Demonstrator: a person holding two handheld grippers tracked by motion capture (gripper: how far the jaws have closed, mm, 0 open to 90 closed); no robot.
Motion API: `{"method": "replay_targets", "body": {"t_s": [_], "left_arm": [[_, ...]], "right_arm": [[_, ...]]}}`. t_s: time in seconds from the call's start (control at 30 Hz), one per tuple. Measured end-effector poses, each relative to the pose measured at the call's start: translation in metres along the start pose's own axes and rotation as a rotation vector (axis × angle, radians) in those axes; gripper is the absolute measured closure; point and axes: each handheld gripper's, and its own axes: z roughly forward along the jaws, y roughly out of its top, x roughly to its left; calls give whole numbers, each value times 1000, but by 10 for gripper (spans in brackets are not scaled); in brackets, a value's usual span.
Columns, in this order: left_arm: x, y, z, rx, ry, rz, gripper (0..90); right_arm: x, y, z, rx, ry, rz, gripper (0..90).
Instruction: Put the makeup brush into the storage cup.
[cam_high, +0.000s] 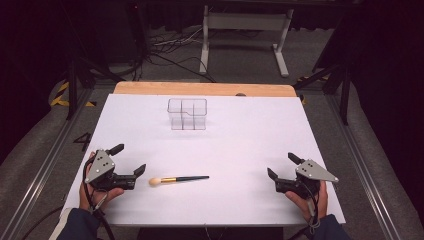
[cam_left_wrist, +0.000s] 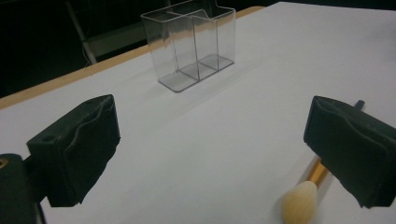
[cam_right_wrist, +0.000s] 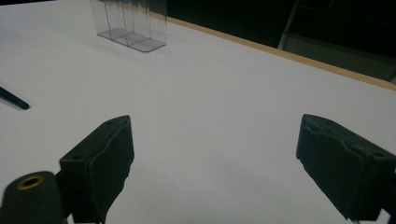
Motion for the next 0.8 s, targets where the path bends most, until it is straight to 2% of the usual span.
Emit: {"method": "replay_targets", "body": {"t_s": [0.13,0.27,0.33,0.4,0.43,0.5,0.6,0.63,0.7,0.77,0.8], "left_arm": [[-1,1,1,26,-4,8,65],[1,1,4,97,-55,18,87],[0,2,5,122,-65,24,90],[-1,6,3,143,-56,26,90],[-1,9,2,152,-70,35,90],[-4,14,1,183,-70,56,98],[-7,25,4,246,-120,85,96],[-8,28,7,283,-160,88,96],[-13,34,16,361,-201,125,96],[-17,38,23,419,-229,154,96],[-19,40,27,442,-256,164,96]], "right_arm": [[0,0,-1,-5,-5,-4,121],[0,1,1,3,-6,-7,122],[1,2,2,3,-6,-16,121],[2,2,3,9,-2,-23,121],[3,2,4,14,-3,-26,121],[3,2,5,13,1,-25,121],[4,0,7,33,6,-34,121],[3,0,7,36,7,-33,121],[2,-1,7,32,3,-25,121],[1,0,6,30,-2,-16,121],[1,0,6,31,-3,-14,121]]}}
